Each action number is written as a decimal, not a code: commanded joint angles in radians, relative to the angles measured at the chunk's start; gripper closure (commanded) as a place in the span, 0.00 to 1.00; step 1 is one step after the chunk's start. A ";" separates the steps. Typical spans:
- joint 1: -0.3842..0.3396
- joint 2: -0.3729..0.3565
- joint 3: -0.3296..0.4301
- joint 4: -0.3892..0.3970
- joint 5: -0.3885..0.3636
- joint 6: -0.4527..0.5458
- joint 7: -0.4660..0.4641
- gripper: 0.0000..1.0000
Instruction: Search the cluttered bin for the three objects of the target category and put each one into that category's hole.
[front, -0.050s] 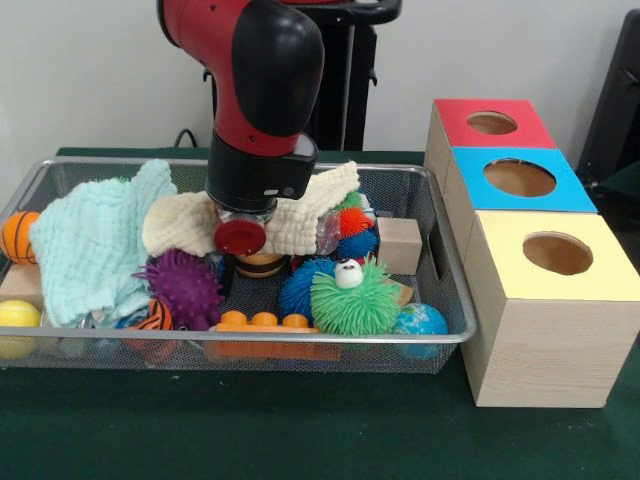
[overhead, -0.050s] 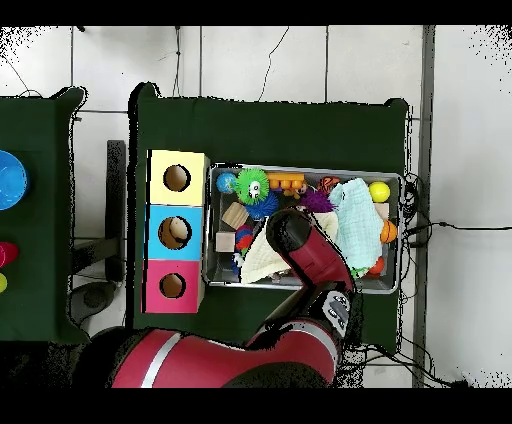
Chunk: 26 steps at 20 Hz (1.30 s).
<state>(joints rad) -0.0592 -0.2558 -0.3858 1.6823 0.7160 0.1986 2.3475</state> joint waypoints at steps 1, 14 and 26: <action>-0.067 0.048 0.052 -0.089 -0.051 0.061 0.075 1.00; 0.003 0.065 -0.037 -0.123 -0.057 0.148 0.146 1.00; 0.175 -0.169 -0.202 -0.072 -0.119 0.447 0.194 1.00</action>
<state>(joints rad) 0.0737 -0.3149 -0.5502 1.6298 0.6514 0.5047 2.3477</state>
